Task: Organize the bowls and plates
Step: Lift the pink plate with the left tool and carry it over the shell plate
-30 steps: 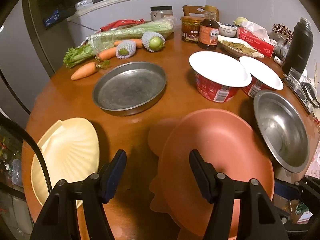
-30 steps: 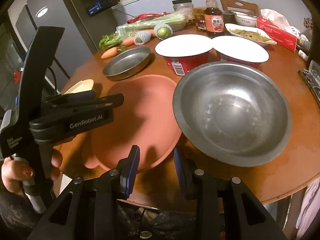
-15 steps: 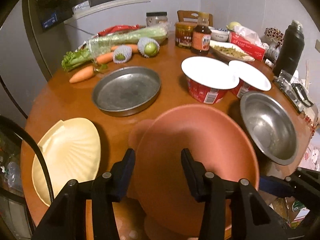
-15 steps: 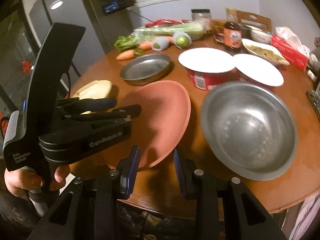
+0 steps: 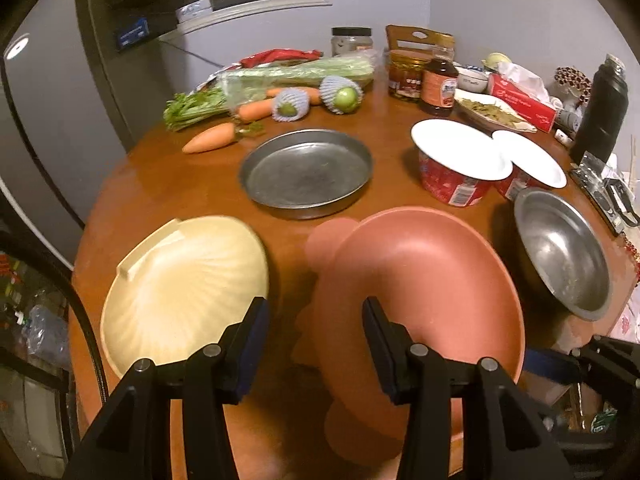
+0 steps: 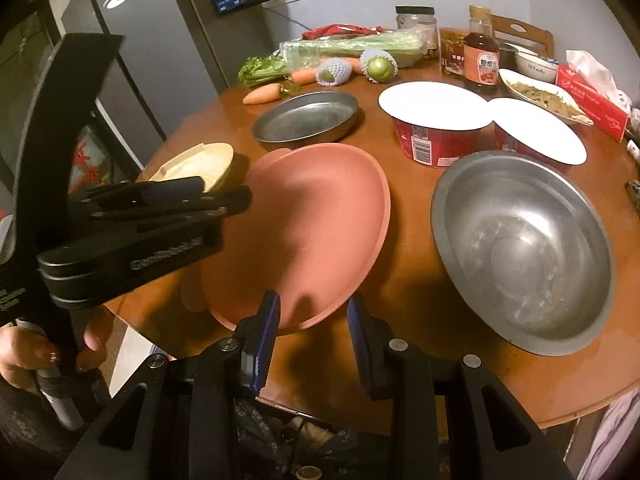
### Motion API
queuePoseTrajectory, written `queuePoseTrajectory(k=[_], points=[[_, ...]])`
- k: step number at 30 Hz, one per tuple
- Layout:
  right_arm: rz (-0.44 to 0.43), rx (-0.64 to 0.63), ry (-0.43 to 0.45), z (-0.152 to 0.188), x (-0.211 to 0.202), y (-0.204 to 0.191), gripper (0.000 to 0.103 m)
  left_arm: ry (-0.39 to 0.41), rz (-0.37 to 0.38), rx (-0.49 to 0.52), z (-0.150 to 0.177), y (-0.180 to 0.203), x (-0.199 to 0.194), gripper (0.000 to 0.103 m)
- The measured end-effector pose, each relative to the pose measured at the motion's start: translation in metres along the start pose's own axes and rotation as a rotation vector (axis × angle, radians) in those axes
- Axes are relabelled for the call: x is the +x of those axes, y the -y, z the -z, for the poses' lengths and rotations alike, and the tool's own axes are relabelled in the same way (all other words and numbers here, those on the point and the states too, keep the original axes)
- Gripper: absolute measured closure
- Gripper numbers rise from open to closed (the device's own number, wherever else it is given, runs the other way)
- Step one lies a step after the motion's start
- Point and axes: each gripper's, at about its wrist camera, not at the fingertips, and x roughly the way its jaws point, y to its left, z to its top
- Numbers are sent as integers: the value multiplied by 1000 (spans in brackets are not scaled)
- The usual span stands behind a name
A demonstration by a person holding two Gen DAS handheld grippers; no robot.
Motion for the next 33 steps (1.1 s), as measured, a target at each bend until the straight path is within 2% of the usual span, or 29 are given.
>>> queuePoseTrajectory(k=[5,7,11,18,20,28,32,33], points=[[-8,7,-18,0,7,4,67,-37,-17,-33,13,-9,2,49],[-15,3,-14,0,7,3,66,-43,-30,-33,16,-8,3,43],[-18,-1,-19,-1,9,4,66,-39,-44,-26,17,-4,0,42],[-22,-4,-16,-3,9,8,66,-36,-33,-71,31,-14,-18,42],[-23,6,-20,-4,12,10,66,-25,-18,-86,34,-17,-23,42],[-35,38,-20,-14,23,17,66,-94,29,-138,36,-13,-2,42],[-35,10,2,-14,24,13,66,-125,77,-142,36,-6,11,43],[-31,-4,8,-14,24,11,67,-119,82,-142,36,-4,11,46]])
